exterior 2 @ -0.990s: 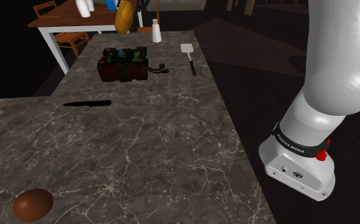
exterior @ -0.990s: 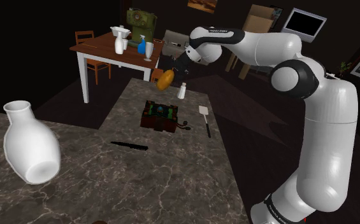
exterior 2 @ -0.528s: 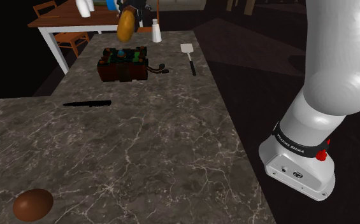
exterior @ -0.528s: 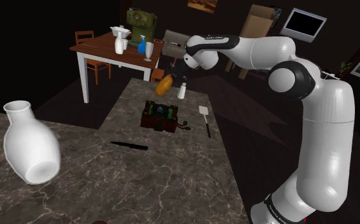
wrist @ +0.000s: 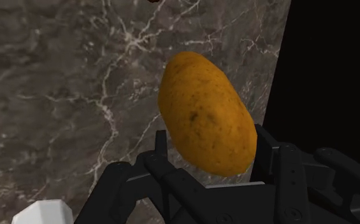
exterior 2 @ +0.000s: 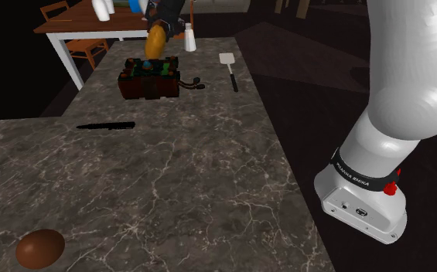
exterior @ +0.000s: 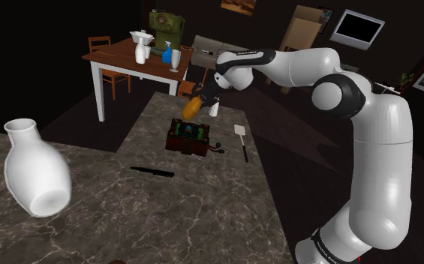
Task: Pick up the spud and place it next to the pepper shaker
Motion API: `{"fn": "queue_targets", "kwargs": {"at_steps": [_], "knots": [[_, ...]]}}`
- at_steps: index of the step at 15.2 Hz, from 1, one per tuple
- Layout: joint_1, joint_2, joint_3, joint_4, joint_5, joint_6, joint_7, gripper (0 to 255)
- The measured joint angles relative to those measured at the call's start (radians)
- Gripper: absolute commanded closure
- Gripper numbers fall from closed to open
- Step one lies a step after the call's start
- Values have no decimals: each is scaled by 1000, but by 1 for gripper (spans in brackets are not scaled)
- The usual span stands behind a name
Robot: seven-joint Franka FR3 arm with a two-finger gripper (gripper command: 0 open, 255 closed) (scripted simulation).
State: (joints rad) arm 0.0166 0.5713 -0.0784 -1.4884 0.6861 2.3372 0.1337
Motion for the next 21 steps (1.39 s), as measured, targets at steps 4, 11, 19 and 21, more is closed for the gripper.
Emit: {"fn": "queue_targets", "kwargs": {"at_steps": [4,11,19,21], "knots": [[-7,23,8,-7,20,36,-29,255],[-13,50,20,-18,45,87,-64,255],[-11,55,25,-37,50,87,-73,0],[-11,56,27,-42,51,88,-76,0]]}}
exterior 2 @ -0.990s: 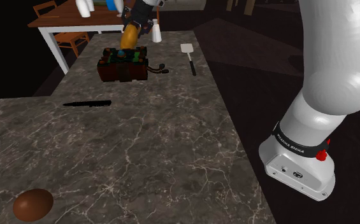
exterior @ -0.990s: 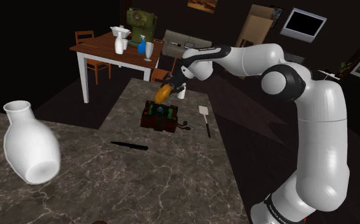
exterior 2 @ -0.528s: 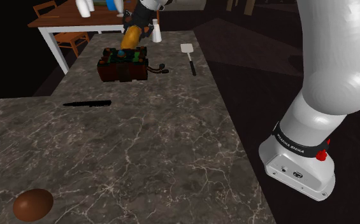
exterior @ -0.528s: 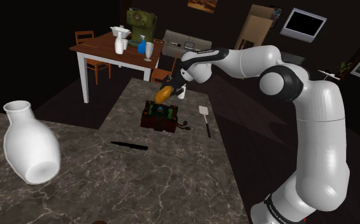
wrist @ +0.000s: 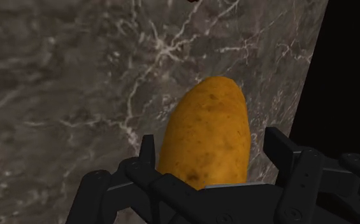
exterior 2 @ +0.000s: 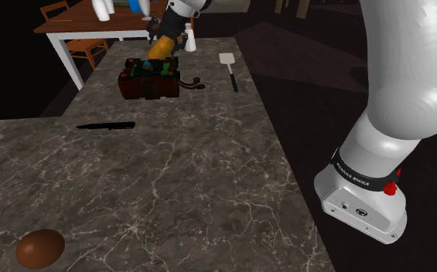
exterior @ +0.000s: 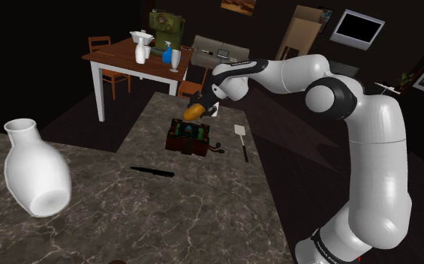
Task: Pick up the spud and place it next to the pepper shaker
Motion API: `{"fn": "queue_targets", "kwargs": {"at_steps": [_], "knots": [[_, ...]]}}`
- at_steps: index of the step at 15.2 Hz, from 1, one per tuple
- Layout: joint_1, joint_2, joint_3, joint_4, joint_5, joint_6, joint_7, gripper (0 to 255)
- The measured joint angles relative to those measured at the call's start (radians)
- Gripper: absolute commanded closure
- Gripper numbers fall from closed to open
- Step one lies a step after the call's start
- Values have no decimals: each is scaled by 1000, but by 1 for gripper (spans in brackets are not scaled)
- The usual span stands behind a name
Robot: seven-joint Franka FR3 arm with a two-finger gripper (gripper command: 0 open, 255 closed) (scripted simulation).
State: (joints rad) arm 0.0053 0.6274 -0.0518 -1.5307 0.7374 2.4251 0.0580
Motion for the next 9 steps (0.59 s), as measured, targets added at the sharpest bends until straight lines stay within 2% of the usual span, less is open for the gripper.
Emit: {"fn": "queue_targets", "kwargs": {"at_steps": [2,9], "knots": [[0,4,-1,8,-2,-4,3,0],[-16,-96,-22,-45,-22,-62,11,0]]}}
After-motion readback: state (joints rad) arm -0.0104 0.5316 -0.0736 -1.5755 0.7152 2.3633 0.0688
